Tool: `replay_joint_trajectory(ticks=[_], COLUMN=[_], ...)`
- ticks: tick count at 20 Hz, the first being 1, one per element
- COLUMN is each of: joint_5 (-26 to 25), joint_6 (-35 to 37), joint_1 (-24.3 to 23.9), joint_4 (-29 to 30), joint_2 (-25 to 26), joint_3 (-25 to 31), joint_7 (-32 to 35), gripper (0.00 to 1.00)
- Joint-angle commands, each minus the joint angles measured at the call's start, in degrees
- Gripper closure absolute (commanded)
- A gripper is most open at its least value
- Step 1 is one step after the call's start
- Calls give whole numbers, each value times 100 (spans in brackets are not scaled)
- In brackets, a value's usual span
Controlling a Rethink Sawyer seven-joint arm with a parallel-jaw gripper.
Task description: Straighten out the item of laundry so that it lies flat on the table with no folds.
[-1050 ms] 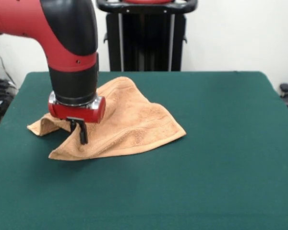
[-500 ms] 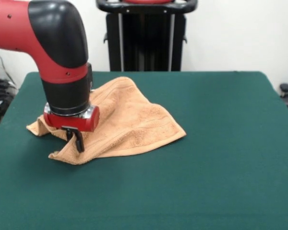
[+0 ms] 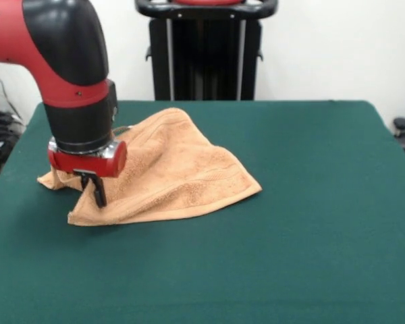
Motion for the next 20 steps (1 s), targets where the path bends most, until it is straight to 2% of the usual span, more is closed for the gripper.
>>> replay_joint_trajectory(ticks=[1,8,20], joint_5=[-442,-567,-767], joint_6=[97,166,-381], joint_1=[-90,-236,-43], joint_4=[1117,1323,807], joint_2=[-404,-550,215], joint_3=[417,470,444], joint_7=[-581,-559,-61], gripper=[100,100,100])
